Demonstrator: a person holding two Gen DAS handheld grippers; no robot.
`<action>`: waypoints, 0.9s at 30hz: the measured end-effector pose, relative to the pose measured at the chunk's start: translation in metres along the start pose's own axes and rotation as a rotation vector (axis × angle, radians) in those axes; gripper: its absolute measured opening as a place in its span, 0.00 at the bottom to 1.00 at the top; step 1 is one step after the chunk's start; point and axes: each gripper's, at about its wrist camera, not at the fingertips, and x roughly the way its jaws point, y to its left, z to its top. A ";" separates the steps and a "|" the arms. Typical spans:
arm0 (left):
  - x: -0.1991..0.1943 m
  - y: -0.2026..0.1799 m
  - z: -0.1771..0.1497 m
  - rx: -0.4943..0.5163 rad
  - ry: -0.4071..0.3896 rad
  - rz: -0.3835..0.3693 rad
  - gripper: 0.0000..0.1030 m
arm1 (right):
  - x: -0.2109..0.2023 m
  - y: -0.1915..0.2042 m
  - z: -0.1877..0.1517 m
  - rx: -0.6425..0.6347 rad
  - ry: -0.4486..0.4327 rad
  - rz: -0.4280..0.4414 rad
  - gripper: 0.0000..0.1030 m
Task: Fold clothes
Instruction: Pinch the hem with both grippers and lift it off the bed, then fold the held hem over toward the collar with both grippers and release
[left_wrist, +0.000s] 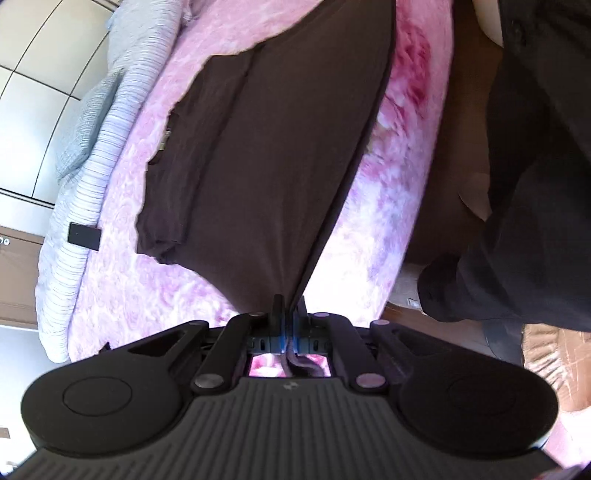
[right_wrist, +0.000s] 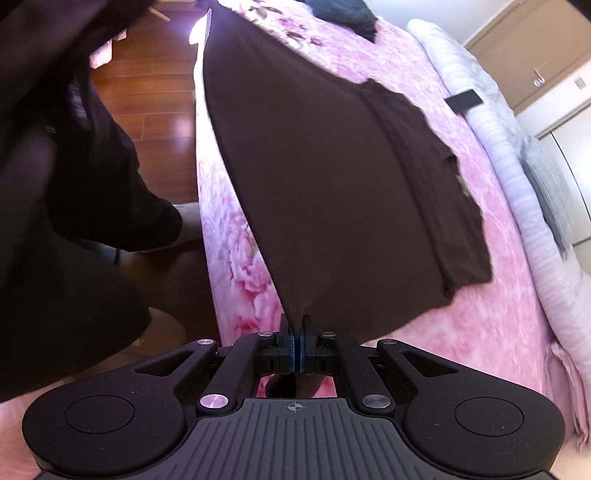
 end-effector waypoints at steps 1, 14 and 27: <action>0.001 0.014 0.005 -0.002 -0.005 0.022 0.02 | -0.007 -0.008 0.002 0.006 -0.007 -0.012 0.02; 0.132 0.266 0.037 -0.069 -0.079 -0.038 0.02 | 0.051 -0.212 0.183 -0.046 -0.036 -0.042 0.02; 0.334 0.400 0.032 -0.088 -0.067 -0.252 0.02 | 0.226 -0.402 0.303 0.118 0.129 0.101 0.02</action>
